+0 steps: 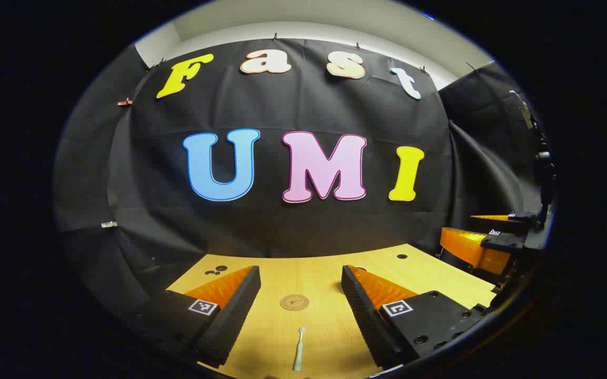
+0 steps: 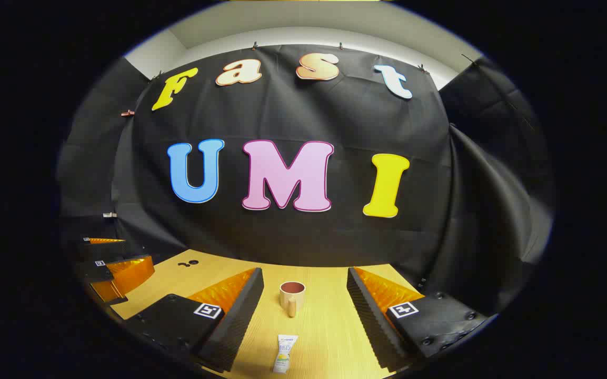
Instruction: Put the toothbrush and toothpaste on the desktop into the cup, then pick up the cup and place it on the coaster on the desktop.
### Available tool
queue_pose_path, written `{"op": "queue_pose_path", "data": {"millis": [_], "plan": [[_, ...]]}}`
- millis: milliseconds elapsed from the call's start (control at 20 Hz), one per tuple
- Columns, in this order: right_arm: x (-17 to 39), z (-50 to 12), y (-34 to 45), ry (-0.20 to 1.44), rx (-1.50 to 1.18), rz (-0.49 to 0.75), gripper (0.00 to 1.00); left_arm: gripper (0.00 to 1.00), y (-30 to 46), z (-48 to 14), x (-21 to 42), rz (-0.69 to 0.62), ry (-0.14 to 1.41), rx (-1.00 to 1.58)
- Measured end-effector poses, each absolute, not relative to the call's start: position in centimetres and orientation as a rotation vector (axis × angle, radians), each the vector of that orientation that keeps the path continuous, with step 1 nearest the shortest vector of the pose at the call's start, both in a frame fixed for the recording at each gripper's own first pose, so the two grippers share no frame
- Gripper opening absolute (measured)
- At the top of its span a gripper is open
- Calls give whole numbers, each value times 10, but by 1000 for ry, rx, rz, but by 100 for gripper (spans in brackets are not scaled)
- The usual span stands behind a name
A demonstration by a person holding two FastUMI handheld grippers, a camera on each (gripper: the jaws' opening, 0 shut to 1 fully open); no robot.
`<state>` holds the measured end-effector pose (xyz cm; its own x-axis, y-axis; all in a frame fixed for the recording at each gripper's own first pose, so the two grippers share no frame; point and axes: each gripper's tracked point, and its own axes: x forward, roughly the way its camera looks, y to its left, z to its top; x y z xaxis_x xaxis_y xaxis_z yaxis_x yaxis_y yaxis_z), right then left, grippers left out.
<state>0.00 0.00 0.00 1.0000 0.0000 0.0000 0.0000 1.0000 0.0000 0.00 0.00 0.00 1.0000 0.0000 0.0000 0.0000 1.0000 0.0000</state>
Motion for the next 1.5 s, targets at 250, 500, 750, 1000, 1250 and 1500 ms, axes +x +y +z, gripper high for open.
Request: {"op": "queue_pose_path", "data": {"millis": [250, 500, 750, 1000, 1250, 1500], "plan": [[6, -10, 8, 33, 6, 26, 98, 98, 10, -10, 3, 26, 37, -30], [10, -14, 15, 48, -2, 41, 98, 98, 12, -12, 4, 28, 40, 20], [13, -21, 22, 72, 0, 54, 98, 98, 14, -19, 7, 34, 66, -19], [19, -33, 24, 114, 13, 56, 98, 98, 21, -24, 9, 47, 81, -5], [32, -48, 17, 169, 16, 26, 98, 98, 24, -34, 13, 58, 104, 19], [49, -85, 10, 281, -18, 15, 98, 98, 26, -45, 16, 82, 136, 6]]}}
